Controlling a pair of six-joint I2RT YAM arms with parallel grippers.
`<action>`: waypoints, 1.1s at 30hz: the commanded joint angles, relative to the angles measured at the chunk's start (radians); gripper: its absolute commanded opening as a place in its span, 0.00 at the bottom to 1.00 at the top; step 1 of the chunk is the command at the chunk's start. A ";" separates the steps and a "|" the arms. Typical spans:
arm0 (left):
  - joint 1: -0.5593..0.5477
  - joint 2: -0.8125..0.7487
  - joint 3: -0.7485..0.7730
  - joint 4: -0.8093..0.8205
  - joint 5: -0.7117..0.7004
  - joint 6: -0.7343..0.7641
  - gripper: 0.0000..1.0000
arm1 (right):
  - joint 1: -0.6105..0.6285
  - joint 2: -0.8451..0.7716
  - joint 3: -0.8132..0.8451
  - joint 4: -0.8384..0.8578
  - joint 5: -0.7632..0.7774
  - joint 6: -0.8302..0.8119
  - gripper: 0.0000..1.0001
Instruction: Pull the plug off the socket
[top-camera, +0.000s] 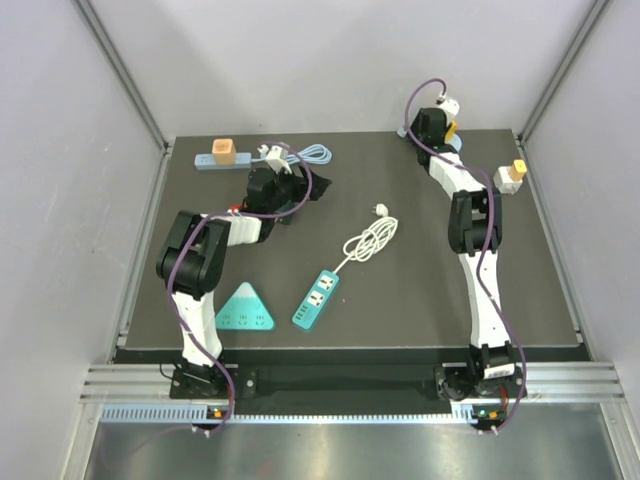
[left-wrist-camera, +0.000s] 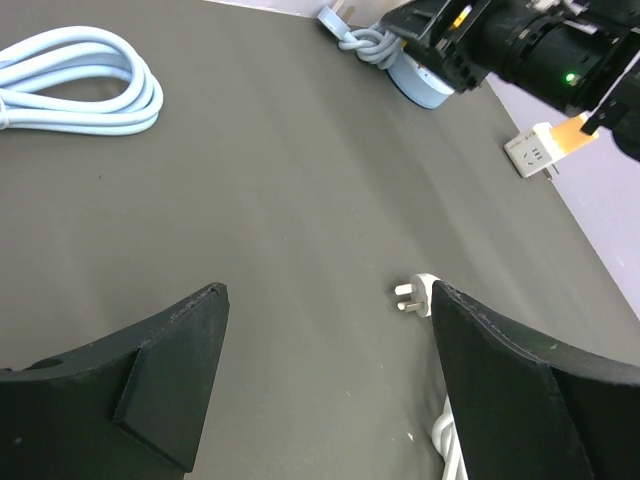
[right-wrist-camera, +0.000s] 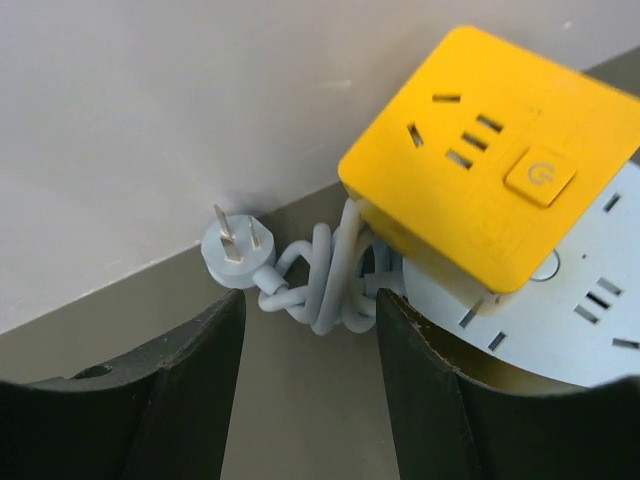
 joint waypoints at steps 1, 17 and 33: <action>-0.003 -0.008 0.032 0.055 0.017 -0.002 0.86 | -0.012 0.004 0.039 -0.015 -0.018 0.078 0.55; -0.003 0.008 0.047 0.056 0.044 -0.018 0.86 | -0.071 -0.031 -0.028 0.037 -0.133 0.135 0.00; -0.081 0.055 0.168 -0.065 0.130 0.026 0.85 | 0.009 -0.904 -1.149 0.029 -0.123 -0.032 0.00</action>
